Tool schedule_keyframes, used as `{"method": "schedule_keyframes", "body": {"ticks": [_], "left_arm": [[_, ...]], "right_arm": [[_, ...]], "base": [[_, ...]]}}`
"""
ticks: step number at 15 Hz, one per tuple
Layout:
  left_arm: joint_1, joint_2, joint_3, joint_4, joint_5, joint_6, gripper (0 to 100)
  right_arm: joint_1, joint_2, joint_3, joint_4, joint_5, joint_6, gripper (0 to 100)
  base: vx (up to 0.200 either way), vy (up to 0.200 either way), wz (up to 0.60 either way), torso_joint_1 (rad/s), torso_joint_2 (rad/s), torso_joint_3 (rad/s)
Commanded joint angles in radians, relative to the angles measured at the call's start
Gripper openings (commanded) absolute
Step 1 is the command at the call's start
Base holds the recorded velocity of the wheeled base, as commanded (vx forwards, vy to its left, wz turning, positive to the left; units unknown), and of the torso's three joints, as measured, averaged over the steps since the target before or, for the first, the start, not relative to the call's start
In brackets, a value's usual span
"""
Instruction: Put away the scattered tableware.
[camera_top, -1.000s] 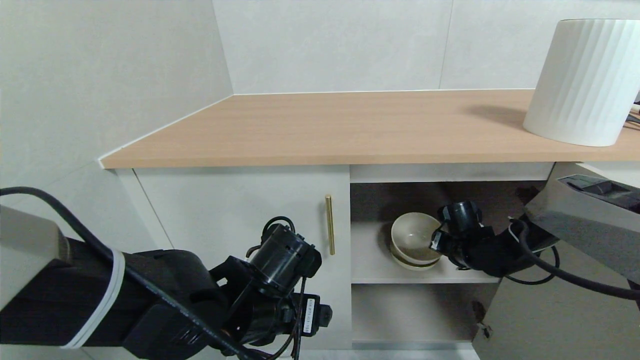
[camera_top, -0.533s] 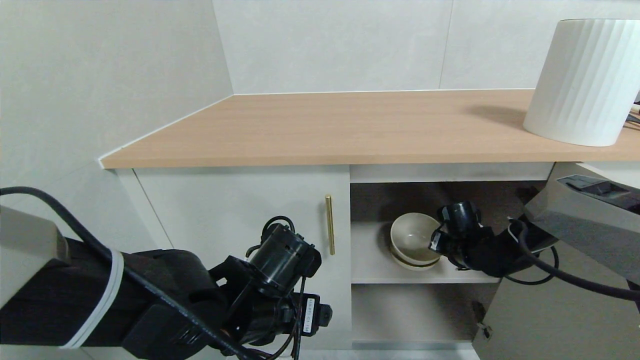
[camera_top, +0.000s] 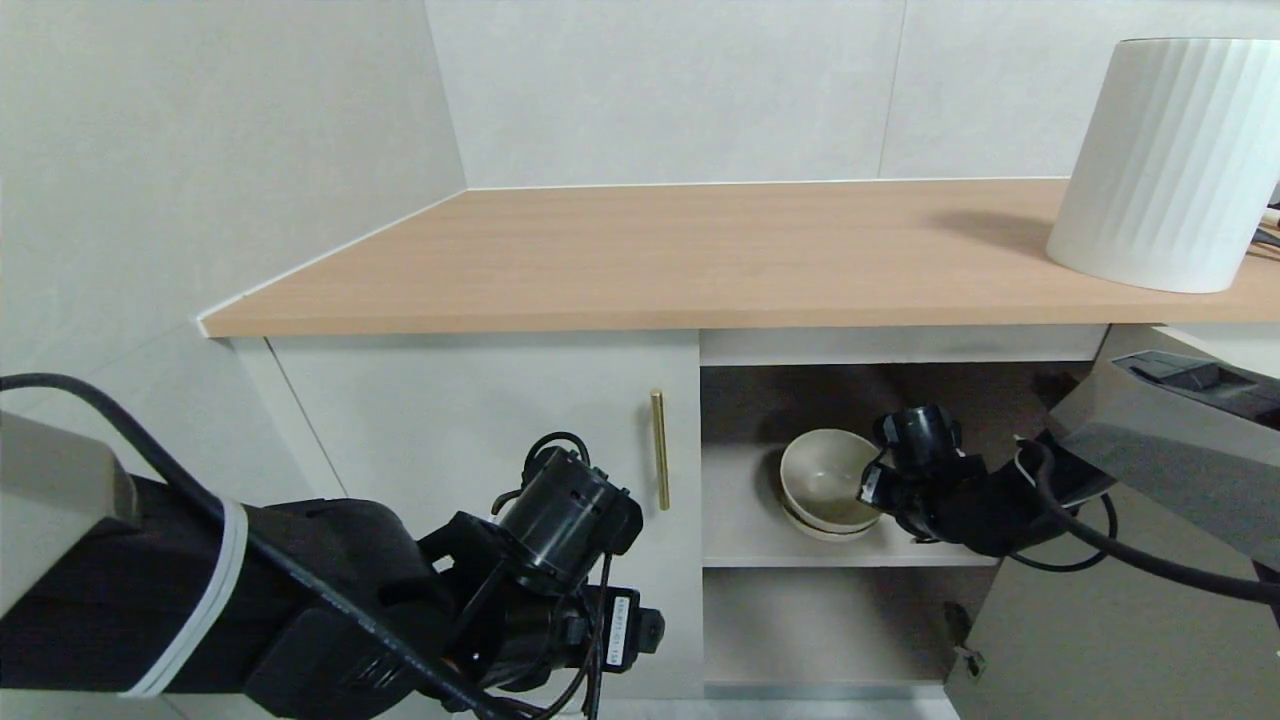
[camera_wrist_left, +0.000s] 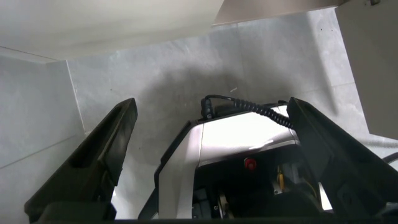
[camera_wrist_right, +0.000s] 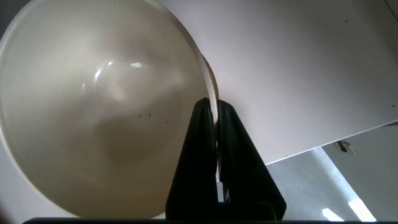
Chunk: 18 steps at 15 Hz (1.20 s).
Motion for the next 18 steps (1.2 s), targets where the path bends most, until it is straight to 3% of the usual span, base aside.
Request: {"method": "schedule_keyframes", "body": {"ticks": [1, 8, 12, 14, 16, 18], "left_arm": [[0.0, 0.0, 0.0, 0.0, 0.0, -0.001, 100], [0.0, -0.006, 0.0, 0.001, 0.0, -0.001, 100], [0.005, -0.077, -0.002, 0.052, 0.0, 0.002, 100], [0.036, -0.161, 0.015, 0.077, -0.001, 0.004, 100], [0.065, -0.252, 0.031, 0.097, -0.001, 0.004, 100], [0.091, -0.348, 0.054, 0.11, -0.001, 0.035, 100]], "right_arm": [[0.0, -0.001, 0.002, 0.001, 0.0, -0.001, 100], [0.009, -0.034, 0.045, 0.004, 0.008, -0.002, 100], [0.026, -0.214, 0.209, 0.006, 0.083, -0.071, 100], [0.061, -0.38, 0.377, 0.003, 0.178, -0.185, 100], [0.089, -0.51, 0.466, 0.009, 0.241, -0.24, 100], [0.091, -0.617, 0.514, 0.044, 0.243, -0.243, 100]], "base": [[0.0, 0.0, 0.0, 0.0, 0.0, 0.0], [0.0, 0.0, 0.0, 0.0, 0.0, 0.0], [0.0, 0.0, 0.0, 0.0, 0.0, 0.0], [0.0, 0.0, 0.0, 0.0, 0.0, 0.0], [0.0, 0.0, 0.0, 0.0, 0.0, 0.0], [0.0, 0.0, 0.0, 0.0, 0.0, 0.0]]}}
